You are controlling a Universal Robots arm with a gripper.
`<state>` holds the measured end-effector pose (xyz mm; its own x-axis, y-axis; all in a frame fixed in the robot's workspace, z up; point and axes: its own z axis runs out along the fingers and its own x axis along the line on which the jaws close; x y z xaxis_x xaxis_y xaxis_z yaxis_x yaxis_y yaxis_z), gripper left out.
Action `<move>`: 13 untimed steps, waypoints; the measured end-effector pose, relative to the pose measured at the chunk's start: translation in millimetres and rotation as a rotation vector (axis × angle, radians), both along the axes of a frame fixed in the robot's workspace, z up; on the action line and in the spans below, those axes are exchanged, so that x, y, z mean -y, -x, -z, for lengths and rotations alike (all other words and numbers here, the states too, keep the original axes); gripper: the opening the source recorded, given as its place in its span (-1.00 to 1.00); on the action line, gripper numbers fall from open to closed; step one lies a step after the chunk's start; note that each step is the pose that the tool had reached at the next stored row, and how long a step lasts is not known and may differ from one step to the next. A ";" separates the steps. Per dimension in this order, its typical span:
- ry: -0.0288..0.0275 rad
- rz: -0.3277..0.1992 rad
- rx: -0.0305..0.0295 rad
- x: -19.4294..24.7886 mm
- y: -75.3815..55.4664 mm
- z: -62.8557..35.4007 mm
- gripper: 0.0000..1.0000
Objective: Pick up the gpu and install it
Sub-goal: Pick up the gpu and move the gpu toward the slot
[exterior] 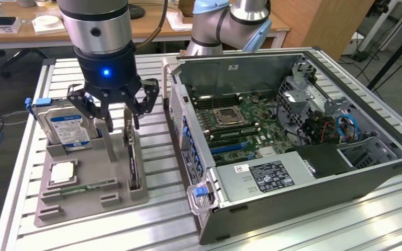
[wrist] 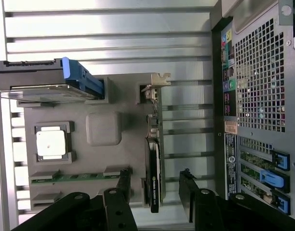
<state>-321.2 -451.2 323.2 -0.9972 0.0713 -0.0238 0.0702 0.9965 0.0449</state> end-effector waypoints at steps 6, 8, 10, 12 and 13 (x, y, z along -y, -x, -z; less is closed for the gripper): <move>0.0000 0.000 0.0000 0.0 0.0 2.6 0.06; 0.0000 0.000 0.0000 0.0 0.0 3.5 0.06; 0.0000 0.000 0.0000 0.0 0.0 4.5 0.06; 0.0001 0.000 -0.0001 0.0 -0.4 5.3 0.06; 0.0000 0.000 0.0000 0.1 -1.0 5.8 0.06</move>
<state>-320.1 -451.3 317.4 -0.9972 0.0711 -0.0237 0.0700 0.9965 0.0449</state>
